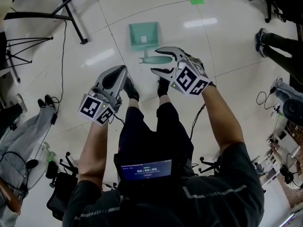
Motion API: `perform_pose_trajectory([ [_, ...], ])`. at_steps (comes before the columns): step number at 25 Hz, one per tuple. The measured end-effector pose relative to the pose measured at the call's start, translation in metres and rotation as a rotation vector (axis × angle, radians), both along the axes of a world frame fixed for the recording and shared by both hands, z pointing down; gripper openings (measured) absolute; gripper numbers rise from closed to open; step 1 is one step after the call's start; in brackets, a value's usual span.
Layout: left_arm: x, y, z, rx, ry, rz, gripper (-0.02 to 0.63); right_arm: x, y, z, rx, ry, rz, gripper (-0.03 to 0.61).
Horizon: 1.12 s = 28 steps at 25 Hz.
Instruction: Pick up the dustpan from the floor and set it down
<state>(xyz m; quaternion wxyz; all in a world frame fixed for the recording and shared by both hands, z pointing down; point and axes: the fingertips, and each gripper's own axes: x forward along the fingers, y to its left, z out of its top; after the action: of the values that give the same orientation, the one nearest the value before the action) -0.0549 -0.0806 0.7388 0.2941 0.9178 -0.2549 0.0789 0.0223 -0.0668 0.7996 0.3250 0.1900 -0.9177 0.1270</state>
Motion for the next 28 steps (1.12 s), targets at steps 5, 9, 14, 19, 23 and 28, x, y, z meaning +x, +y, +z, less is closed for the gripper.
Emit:
perform_pose_trajectory([
  [5, -0.001, 0.0, 0.028, -0.02, -0.016, -0.01, 0.023, -0.006, 0.006, 0.032, 0.009, 0.03, -0.059, 0.26],
  [9, 0.003, -0.003, 0.032, -0.026, -0.017, -0.012, 0.023, -0.008, 0.003, 0.037, 0.03, 0.022, -0.072, 0.181],
  [14, 0.004, -0.001, 0.007, -0.015, -0.021, -0.014, 0.023, -0.007, -0.002, 0.018, 0.034, -0.003, -0.067, 0.175],
  [19, -0.008, 0.004, -0.066, 0.008, -0.011, -0.012, 0.023, -0.015, -0.007, -0.077, 0.043, -0.091, -0.028, 0.175],
  [23, -0.01, 0.003, -0.155, 0.076, 0.056, -0.001, 0.023, -0.01, -0.008, -0.185, 0.086, -0.157, 0.017, 0.175],
  [28, -0.016, 0.029, -0.27, 0.127, 0.109, 0.037, 0.021, -0.013, 0.029, -0.321, 0.141, -0.21, 0.042, 0.175],
])
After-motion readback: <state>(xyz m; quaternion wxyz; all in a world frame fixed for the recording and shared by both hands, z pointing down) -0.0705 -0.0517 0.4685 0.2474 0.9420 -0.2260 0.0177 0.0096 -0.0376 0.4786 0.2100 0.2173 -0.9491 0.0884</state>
